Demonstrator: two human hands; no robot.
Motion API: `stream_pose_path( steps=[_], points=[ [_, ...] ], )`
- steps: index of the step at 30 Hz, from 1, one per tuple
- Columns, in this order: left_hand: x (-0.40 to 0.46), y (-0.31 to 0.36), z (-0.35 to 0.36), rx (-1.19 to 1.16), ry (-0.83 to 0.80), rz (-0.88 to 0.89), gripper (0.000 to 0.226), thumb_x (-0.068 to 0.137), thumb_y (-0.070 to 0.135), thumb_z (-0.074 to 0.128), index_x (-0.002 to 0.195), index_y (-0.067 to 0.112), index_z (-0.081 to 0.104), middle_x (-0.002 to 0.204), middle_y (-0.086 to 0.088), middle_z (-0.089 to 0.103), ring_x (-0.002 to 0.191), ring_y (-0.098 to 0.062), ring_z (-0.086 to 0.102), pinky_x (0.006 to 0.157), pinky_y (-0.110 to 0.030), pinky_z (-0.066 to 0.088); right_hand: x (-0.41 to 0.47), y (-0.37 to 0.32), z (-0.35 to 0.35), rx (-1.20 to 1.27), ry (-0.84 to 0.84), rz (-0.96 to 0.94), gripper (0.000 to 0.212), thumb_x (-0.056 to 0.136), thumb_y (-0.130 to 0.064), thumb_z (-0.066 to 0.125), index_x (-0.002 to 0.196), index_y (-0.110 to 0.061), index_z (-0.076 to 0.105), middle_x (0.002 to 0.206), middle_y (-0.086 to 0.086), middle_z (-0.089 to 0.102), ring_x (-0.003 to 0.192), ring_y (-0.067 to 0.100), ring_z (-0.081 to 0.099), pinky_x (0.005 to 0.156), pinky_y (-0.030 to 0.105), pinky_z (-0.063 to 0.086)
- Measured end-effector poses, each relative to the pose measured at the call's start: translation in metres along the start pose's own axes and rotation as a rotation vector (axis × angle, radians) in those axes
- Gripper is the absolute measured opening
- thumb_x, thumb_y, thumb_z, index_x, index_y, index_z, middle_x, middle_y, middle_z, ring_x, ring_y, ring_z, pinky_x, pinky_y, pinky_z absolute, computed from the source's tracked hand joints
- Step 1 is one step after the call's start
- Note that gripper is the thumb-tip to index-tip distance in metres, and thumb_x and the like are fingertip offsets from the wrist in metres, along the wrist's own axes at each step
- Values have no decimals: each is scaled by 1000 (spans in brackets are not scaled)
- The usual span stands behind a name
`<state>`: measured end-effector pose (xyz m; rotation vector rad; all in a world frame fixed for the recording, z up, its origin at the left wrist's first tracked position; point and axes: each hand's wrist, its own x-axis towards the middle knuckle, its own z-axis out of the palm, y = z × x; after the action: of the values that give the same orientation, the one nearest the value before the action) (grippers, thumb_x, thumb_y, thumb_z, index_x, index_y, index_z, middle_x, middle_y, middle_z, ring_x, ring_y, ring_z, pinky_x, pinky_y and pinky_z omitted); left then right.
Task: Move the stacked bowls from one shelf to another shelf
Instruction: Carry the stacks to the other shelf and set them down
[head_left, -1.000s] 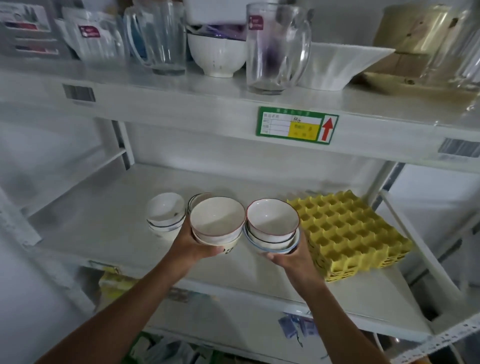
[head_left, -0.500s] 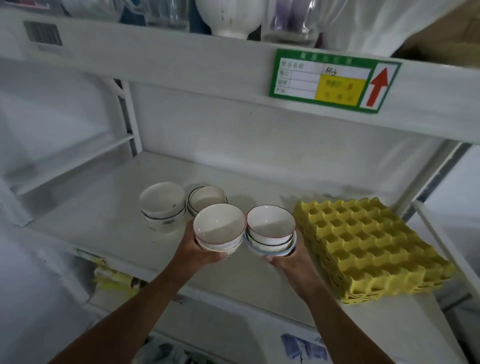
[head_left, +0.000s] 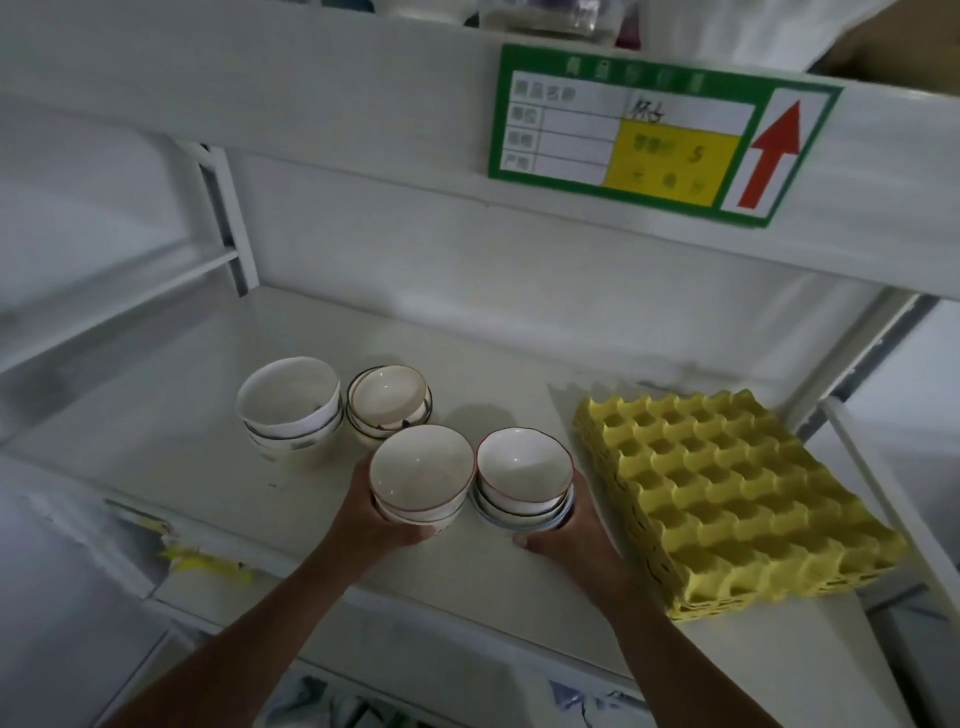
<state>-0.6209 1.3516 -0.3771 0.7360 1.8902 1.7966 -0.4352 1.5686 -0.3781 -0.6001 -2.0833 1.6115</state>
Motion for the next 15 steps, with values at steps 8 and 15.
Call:
stream_pose_path(
  steps=[8, 15],
  points=[
    [7, 2, 6, -6, 34, -48, 104, 26, 25, 87, 120, 29, 40, 119, 14, 52, 96, 20, 57, 73, -4, 48, 20, 1, 4, -96, 20, -20, 116, 39, -3, 100, 142, -16, 46, 135, 2, 60, 125, 21, 58, 103, 34, 50],
    [4, 12, 13, 74, 90, -78, 114, 26, 34, 84, 128, 23, 35, 118, 16, 50, 98, 25, 52, 75, 2, 41, 31, -6, 9, -108, 53, -13, 108, 41, 4, 97, 136, -18, 50, 127, 4, 65, 117, 24, 62, 97, 34, 53]
  ],
)
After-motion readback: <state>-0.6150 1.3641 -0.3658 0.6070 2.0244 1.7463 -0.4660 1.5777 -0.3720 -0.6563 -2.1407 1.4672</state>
